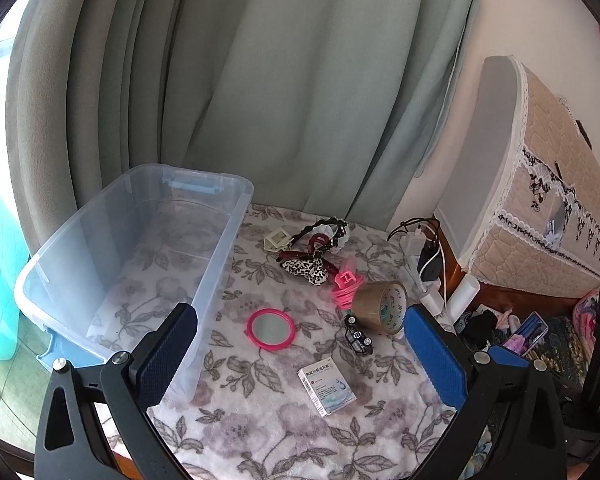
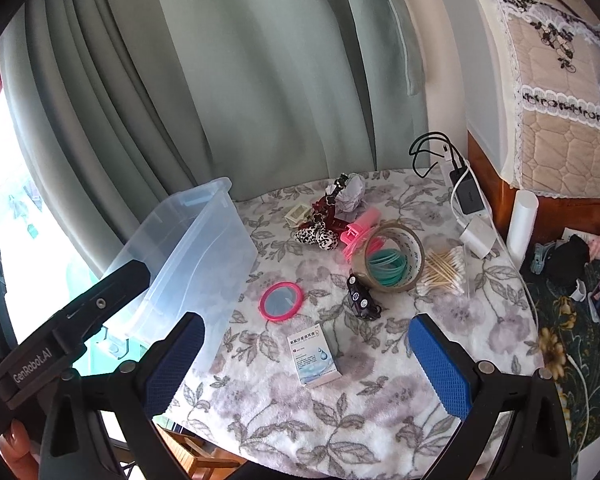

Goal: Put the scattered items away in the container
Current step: 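Move both tools toward the items on the tablecloth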

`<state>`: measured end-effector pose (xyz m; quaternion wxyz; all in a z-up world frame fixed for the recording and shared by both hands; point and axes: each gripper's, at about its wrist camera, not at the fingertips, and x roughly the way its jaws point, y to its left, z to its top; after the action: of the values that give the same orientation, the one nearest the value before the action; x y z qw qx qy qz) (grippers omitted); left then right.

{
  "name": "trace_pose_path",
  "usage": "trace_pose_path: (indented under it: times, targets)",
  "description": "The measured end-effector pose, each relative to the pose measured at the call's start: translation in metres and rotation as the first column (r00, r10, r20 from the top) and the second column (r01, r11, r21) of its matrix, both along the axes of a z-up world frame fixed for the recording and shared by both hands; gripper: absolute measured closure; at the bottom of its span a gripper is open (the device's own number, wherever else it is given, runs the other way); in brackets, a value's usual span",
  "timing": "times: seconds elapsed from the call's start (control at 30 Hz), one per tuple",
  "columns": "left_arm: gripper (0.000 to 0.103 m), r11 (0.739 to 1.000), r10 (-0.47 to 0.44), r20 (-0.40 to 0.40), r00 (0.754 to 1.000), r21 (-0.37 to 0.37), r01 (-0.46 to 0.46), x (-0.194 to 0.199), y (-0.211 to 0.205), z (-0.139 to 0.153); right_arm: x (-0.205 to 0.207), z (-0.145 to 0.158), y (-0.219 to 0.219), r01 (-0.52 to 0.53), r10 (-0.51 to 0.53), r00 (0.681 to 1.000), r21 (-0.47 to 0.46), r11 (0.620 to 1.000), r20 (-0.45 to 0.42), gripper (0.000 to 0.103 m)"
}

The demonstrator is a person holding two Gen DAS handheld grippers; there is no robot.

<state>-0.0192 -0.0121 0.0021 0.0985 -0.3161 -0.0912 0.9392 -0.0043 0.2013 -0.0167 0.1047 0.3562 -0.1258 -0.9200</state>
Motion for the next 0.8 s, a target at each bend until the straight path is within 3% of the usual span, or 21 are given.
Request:
trace_pose_path:
  times: [0.3,0.8]
  targets:
    - [0.0,0.999,-0.016,0.004,1.0,0.04,0.015,-0.002,-0.018,-0.001,0.001,0.011,-0.004,0.049,-0.046,0.997,0.038,0.998,-0.068,0.0]
    - [0.0,0.999,0.04,0.027,0.999,-0.038,-0.039,-0.014,-0.005,-0.008,-0.005,0.002,0.0,0.024,-0.02,0.998,0.06,0.998,-0.055,0.0]
